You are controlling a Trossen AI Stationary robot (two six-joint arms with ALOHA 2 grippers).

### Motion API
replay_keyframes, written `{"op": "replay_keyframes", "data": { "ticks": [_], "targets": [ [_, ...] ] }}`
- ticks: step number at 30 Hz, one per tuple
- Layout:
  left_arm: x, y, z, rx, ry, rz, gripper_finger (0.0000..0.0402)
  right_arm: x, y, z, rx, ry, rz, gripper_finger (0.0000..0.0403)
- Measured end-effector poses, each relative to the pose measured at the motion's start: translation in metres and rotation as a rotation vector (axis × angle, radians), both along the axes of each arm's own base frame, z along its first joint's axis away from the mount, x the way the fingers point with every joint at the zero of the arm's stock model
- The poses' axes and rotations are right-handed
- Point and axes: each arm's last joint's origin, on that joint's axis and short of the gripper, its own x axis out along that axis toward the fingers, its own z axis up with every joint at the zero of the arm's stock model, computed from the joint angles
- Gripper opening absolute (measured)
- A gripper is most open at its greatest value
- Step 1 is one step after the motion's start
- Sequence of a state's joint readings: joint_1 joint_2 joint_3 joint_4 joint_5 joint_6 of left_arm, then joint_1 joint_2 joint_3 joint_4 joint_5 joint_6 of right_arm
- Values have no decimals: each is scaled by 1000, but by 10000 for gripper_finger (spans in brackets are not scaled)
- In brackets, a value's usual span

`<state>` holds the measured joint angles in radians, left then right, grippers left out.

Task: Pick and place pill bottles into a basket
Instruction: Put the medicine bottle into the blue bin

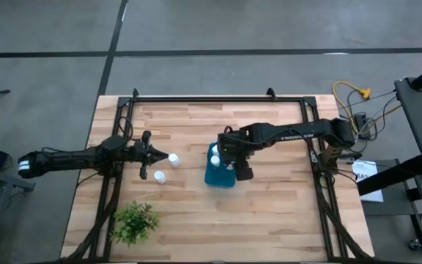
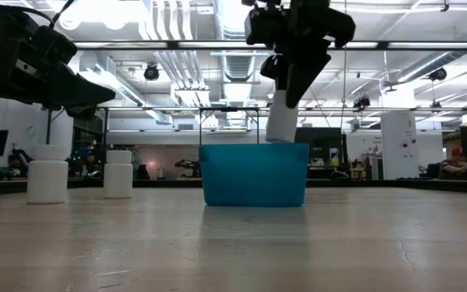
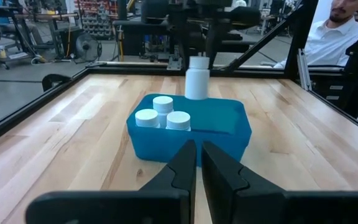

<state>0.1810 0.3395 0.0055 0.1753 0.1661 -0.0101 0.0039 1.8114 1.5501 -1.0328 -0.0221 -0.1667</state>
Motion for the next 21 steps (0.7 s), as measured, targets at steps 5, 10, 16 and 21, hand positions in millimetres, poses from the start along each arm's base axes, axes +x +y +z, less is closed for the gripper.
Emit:
{"op": "replay_keyframes", "data": {
  "ticks": [5,10,16,21],
  "targets": [
    [0,0,0,0,0,0,8,5,-5,-5,-3,-17,-1,148],
    [0,0,0,-1,3,0,8,13,-6,-19,1,9,2,147],
    [0,0,0,-1,2,0,8,21,-6,-41,-1,69,9,147],
    [0,0,0,-1,5,0,8,26,-7,-60,-2,121,10,147]
  ]
}}
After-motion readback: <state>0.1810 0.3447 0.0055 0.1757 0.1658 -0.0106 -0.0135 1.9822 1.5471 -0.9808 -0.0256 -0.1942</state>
